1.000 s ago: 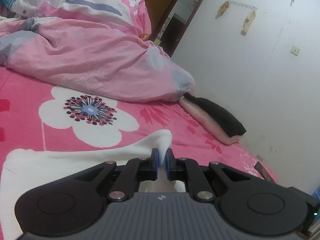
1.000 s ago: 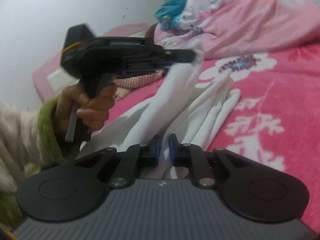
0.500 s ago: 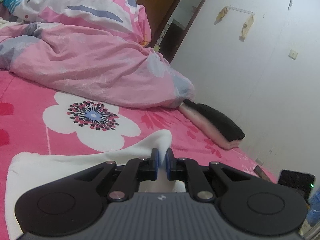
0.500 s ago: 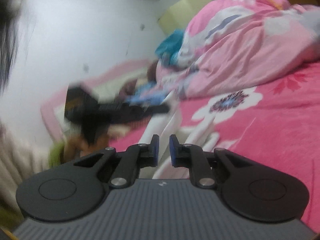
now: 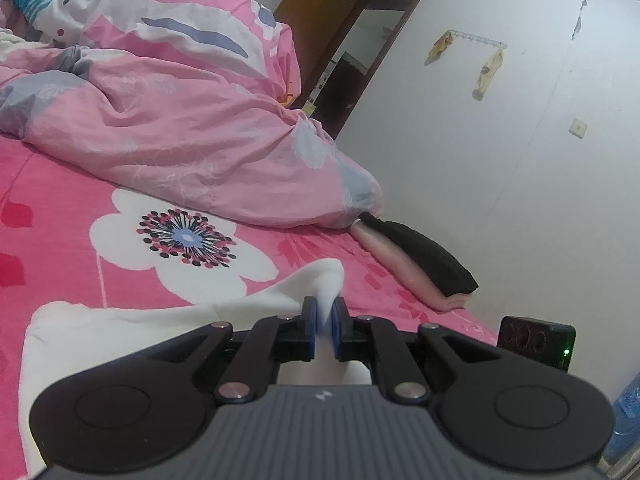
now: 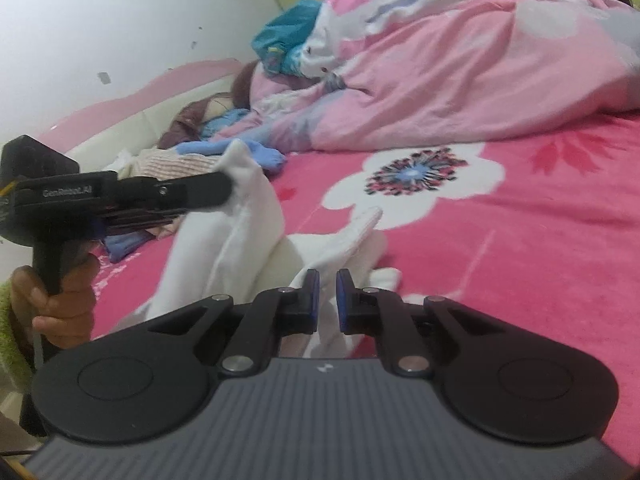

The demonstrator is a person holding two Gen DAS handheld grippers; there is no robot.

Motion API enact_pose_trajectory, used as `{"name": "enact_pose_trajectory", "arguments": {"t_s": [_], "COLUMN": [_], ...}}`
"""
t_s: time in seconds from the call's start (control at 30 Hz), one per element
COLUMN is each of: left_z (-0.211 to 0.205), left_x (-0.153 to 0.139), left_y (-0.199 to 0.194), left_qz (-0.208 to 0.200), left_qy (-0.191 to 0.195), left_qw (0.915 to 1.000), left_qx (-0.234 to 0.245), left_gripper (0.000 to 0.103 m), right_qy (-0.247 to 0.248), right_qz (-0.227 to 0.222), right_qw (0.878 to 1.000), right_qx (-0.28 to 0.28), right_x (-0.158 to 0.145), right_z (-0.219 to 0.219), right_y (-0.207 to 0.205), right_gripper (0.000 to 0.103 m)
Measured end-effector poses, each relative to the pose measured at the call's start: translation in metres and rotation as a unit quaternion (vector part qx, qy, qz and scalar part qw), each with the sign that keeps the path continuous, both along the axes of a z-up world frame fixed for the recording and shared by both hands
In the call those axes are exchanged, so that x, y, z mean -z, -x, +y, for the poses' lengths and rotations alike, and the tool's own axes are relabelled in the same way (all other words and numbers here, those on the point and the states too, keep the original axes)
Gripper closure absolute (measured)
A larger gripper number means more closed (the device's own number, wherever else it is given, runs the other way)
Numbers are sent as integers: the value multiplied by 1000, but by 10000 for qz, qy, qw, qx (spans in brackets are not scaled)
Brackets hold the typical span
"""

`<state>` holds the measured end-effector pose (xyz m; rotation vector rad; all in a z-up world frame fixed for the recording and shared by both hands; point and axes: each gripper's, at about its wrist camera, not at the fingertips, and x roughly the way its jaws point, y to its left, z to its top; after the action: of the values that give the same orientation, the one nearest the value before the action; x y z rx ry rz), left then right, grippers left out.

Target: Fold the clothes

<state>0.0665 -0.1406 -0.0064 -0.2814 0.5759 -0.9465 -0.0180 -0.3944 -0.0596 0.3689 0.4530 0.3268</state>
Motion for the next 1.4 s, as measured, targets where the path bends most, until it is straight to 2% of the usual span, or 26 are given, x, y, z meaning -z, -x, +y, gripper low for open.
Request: {"name": "enact_pose_trajectory", "arguments": {"t_s": [0.27, 0.47, 0.53, 0.83, 1.0, 1.1, 1.23, 1.4], "left_z": [7, 9, 9, -4, -17, -21, -23, -20], "left_x": [-1, -1, -2, 0, 6, 10, 10, 2], "left_y": [2, 2, 2, -6, -16, -16, -17, -14], "left_qz": [12, 30, 30, 104, 216, 259, 323, 156], "left_qy": [144, 178, 176, 158, 73, 44, 90, 163], "left_qw": [9999, 9998, 9998, 9998, 9997, 9996, 9994, 9997], "left_qx": [18, 16, 21, 15, 49, 51, 14, -53], "left_gripper": [94, 94, 94, 94, 94, 94, 94, 94], "right_qy": [-410, -562, -497, 390, 489, 318, 368, 457], "right_qz": [-139, -321, -356, -25, -19, 69, 119, 3], "right_qw": [9991, 9977, 9977, 9973, 9973, 9984, 9982, 9971], "right_qx": [0, -203, -288, -617, -542, -471, -461, -611], "right_x": [1, 0, 0, 3, 1, 4, 7, 6], "right_z": [-5, 1, 3, 34, 34, 28, 29, 36], "right_y": [0, -2, -2, -12, 15, 38, 71, 105], "right_gripper": [95, 95, 94, 93, 93, 93, 93, 93]}}
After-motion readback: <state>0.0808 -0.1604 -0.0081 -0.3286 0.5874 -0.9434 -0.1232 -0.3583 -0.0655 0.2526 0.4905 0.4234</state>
